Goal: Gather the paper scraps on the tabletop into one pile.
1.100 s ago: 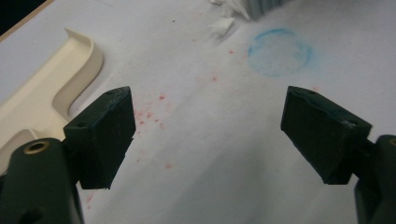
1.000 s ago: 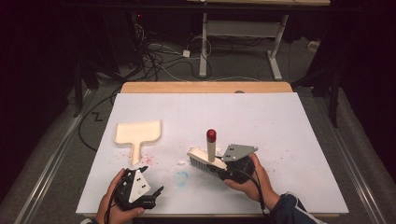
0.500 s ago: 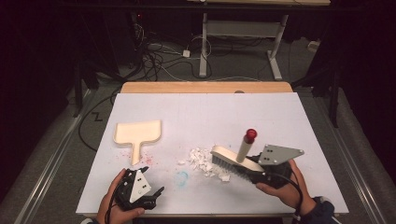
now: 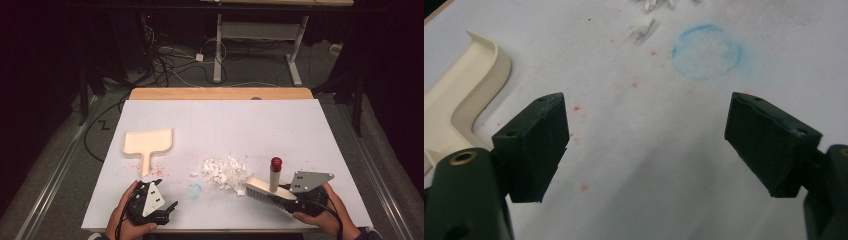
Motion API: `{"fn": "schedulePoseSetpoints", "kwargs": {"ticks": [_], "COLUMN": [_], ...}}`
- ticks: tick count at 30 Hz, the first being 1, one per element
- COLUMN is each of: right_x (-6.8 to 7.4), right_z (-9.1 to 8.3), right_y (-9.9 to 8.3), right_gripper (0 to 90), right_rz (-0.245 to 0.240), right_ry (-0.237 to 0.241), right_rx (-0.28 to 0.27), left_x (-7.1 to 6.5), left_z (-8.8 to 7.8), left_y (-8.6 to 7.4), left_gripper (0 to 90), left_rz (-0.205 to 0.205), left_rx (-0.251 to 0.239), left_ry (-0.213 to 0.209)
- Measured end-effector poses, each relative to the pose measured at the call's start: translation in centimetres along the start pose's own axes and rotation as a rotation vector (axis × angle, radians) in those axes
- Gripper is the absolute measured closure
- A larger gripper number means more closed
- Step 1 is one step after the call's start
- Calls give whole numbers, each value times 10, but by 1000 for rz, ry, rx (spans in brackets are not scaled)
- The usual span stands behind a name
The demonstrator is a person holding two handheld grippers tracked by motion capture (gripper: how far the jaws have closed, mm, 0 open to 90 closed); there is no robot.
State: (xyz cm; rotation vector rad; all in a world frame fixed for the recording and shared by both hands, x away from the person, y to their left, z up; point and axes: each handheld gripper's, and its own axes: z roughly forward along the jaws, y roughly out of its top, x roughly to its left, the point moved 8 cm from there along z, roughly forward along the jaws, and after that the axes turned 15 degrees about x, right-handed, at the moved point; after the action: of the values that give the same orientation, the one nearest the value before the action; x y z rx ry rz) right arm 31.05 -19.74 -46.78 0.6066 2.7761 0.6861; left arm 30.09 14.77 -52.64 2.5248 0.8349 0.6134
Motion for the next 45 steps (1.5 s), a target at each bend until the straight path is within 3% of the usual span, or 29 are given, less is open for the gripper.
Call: {"fn": "schedulePoseSetpoints", "kwargs": {"ticks": [8, 14, 18, 24, 28, 31, 33, 36, 40, 45], "right_x": [-3, -4, -4, -9, -16, -27, -39, -59, -81, -83], "right_z": [24, 28, 17, -15, -29, -30, -26, -12, 15, 48], "right_y": [29, 50, 51, 46, 42, 40, 38, 34, 33, 45], "right_gripper": [678, 677, 676, 676, 676, 676, 676, 676, 677, 677], "right_rz": [5, 3, 2, 24, 59, 101, 155, 228, 308, 347], "right_ry": [-9, -20, -12, -14, -26, -83, -151, -280, -404, -406], "right_rx": [-53, -90, -123, -190, -221, -213, -199, -151, -92, -48], "left_x": [-1, -1, -1, -1, 0, -1, -1, -1, -1, 0], "left_z": [2, 2, 1, 0, 0, 1, 1, 2, 2, 1], "left_y": [0, -1, -3, -3, -2, -2, -1, 0, 0, 0], "left_gripper": [171, 171, 171, 171, 171, 171, 171, 171, 171, 171], "left_rz": [6, 5, 3, 3, 1, 6, 4, 8, 9, 9], "left_rx": [6, 9, 12, 9, 8, 9, 8, 10, 6, 3], "left_ry": [-6, -5, -4, 0, -1, -2, -3, -5, -7, -6]}}
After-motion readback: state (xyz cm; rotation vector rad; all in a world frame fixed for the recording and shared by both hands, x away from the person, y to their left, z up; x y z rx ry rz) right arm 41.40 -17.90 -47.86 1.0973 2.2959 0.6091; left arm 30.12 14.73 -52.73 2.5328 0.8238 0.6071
